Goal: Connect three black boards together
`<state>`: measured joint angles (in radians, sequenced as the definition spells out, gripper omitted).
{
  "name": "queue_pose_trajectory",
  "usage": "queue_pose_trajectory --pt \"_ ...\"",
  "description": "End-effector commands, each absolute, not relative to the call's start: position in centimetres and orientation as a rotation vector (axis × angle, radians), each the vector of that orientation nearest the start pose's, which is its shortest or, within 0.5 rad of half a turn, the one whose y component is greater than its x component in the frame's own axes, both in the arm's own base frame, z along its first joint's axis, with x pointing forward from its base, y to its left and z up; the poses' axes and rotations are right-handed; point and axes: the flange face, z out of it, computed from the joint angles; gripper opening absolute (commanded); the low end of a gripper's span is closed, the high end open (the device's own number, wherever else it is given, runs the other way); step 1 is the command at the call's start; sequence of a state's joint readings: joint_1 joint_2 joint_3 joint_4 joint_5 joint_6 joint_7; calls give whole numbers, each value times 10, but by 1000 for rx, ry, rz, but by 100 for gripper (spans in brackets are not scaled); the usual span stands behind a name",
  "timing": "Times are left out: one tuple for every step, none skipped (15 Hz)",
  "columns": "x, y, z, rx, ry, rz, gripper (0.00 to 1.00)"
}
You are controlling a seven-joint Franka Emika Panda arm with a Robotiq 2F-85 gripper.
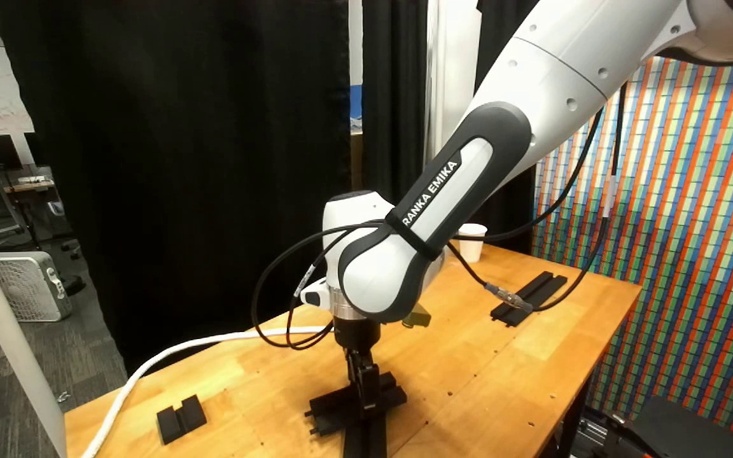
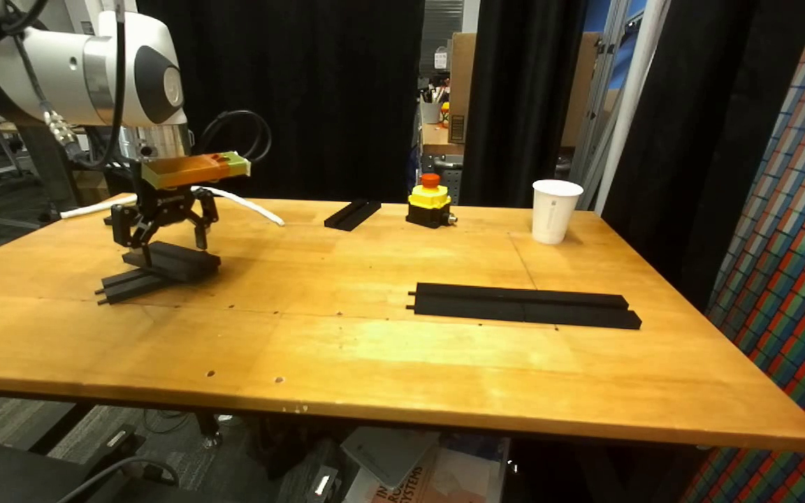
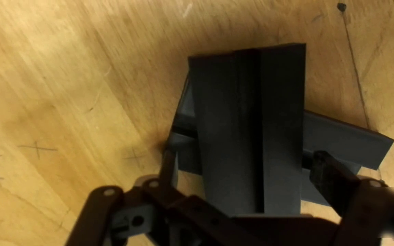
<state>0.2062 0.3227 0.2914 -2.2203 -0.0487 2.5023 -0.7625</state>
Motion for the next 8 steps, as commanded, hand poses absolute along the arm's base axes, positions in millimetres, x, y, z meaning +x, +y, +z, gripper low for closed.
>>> queue_pose_trajectory --pt "491 262 233 -2463 -1854 -2 100" --pt "491 261 233 -2464 -1852 4 100" --pt "492 260 232 -2465 -1848 2 100" --pt "492 259 231 -2467 -1844 0 100" --pt "492 259 230 -2470 -1840 -1 100" --pt "492 258 229 -2470 -1839 0 100" --pt "492 258 229 -2471 -1836 0 100" --pt "492 257 228 -2471 -1833 -1 100"
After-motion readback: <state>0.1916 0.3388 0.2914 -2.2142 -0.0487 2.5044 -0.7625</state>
